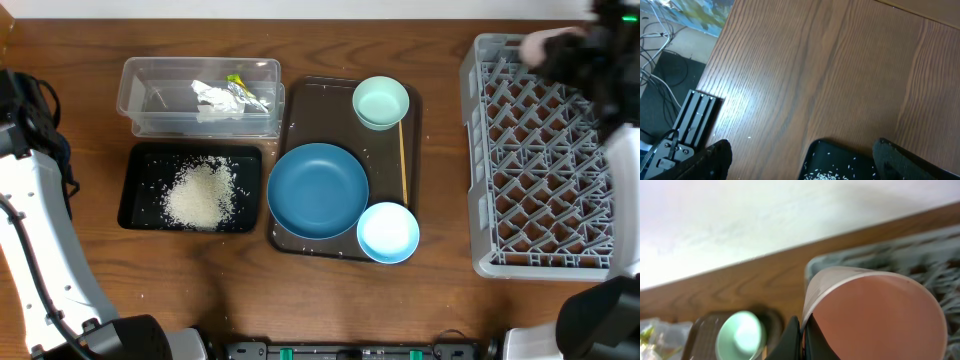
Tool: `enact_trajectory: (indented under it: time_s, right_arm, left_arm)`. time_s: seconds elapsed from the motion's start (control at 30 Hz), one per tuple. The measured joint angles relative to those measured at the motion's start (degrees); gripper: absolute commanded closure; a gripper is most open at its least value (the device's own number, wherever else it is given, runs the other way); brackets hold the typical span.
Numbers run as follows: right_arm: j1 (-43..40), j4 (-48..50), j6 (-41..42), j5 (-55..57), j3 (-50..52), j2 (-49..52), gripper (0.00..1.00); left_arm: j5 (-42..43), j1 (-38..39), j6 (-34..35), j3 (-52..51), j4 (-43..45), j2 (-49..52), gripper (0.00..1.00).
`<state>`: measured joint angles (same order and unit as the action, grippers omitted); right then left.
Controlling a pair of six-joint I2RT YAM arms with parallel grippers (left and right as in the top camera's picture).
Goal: Sort waste into correct bins and load items into the dishwasher rack
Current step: 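Lift the pink cup with the right gripper and carry it to the rack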
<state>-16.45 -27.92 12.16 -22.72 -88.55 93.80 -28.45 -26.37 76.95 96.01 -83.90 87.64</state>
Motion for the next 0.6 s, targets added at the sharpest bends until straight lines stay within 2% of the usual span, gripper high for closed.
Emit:
enact_trajectory:
  time_s: [0.33, 0.6]
  right_arm:
    - [-15.3, 3.9, -8.3, -21.0, 0.0, 6.1, 0.99]
    - [-23.5, 14.3, -11.1, -44.1, 0.0, 17.7, 0.99]
  left_arm:
    - [0.0, 0.0, 0.0, 0.0, 0.0, 0.0, 0.08]
    - [0.0, 0.0, 0.0, 0.0, 0.0, 0.0, 0.08]
